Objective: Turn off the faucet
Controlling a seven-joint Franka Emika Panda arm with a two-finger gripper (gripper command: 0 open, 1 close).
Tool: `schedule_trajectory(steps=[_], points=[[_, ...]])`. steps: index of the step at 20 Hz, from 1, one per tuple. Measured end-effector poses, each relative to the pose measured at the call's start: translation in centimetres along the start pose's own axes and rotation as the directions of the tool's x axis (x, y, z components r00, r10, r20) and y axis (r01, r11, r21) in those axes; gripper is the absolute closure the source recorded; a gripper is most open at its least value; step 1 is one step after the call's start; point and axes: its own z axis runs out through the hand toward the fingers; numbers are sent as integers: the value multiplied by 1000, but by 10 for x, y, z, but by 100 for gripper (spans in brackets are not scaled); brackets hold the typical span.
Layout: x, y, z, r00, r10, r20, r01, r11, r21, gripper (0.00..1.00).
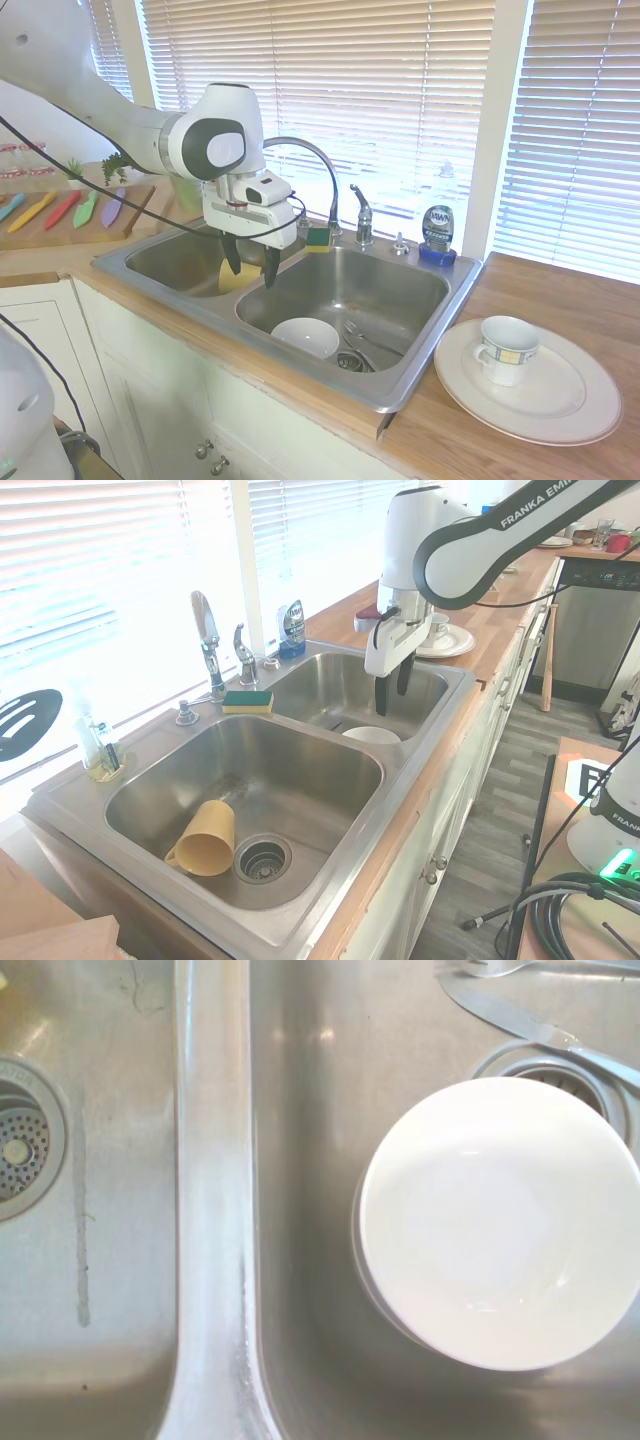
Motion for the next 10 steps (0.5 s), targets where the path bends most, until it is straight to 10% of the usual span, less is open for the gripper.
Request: schedule_trajectory(steps=[3, 4, 10], points=[[0, 0, 0, 1000, -8, -2, 8, 1000, -1, 0], [1, 0, 0, 1000, -8, -4, 8, 1000, 1, 100], [1, -2, 0, 1000, -12, -11, 12, 1000, 9, 100]])
